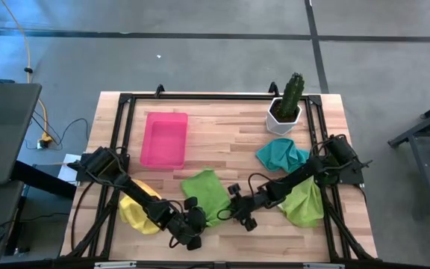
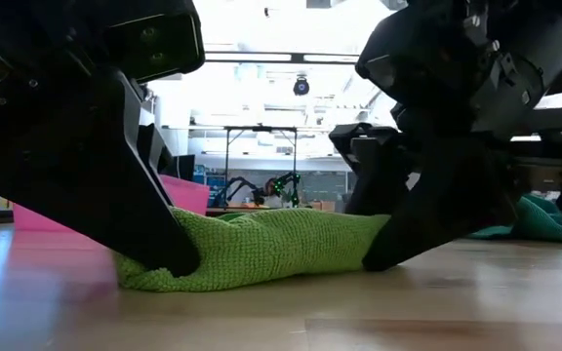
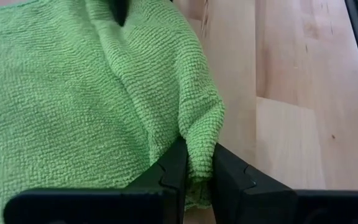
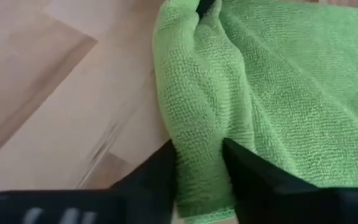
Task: Roll microfiber towels into tight, uniform cylinder then place into a basket
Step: Roll the green microfiber cloth
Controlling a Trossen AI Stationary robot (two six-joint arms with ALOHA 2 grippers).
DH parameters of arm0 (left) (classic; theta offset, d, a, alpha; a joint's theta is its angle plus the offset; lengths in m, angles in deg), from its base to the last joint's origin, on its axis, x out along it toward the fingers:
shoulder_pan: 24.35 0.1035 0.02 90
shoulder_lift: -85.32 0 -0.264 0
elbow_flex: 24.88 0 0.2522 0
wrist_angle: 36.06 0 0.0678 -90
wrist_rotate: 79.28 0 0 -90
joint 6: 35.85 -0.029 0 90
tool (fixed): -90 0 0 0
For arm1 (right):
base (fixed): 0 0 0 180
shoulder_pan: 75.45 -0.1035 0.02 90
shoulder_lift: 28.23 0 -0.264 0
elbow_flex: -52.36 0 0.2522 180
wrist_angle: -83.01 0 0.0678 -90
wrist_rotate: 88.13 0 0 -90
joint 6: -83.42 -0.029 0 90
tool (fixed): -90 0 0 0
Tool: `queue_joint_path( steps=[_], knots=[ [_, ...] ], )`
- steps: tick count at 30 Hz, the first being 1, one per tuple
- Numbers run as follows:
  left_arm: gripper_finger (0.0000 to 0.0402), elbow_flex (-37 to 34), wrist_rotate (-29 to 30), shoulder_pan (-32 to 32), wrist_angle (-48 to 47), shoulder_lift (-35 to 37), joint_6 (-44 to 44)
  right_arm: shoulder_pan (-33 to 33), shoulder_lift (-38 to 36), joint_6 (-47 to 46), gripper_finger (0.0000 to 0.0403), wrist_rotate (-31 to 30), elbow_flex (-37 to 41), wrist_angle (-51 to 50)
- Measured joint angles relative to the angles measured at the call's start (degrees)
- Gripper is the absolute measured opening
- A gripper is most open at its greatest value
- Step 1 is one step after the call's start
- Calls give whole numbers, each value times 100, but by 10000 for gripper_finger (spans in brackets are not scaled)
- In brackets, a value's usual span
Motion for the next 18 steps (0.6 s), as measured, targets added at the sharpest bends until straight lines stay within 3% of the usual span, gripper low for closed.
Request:
queue_joint_path(
  steps=[4,6,18],
  knots=[
    [42,0,-8,0,-7,43,0,30,3,-363,30,62,-2,-147],
    [42,-2,-58,2,-22,84,4,103,4,-670,12,295,-2,-167],
    [57,-21,-386,1,-310,655,-81,921,24,-2940,6,2961,31,55]
  ],
)
